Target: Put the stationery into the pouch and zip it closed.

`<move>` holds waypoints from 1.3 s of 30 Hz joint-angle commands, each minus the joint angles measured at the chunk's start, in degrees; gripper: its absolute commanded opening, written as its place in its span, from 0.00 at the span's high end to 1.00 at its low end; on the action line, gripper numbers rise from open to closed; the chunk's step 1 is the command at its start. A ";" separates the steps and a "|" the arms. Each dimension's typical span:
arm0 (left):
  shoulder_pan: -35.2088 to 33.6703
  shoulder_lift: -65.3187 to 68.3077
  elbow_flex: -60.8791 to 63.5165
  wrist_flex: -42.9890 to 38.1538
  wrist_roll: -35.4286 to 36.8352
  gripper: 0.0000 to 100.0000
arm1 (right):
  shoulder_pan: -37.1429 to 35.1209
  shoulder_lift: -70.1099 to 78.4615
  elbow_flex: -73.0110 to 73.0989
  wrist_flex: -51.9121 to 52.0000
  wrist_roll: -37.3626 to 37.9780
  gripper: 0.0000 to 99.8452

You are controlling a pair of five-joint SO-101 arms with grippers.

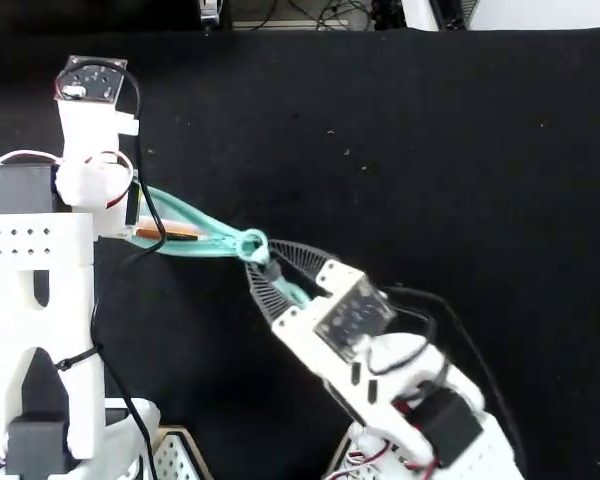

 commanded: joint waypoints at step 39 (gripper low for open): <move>-5.23 -26.11 -16.40 7.47 1.67 0.76 | 1.05 45.05 -42.95 0.70 8.70 0.99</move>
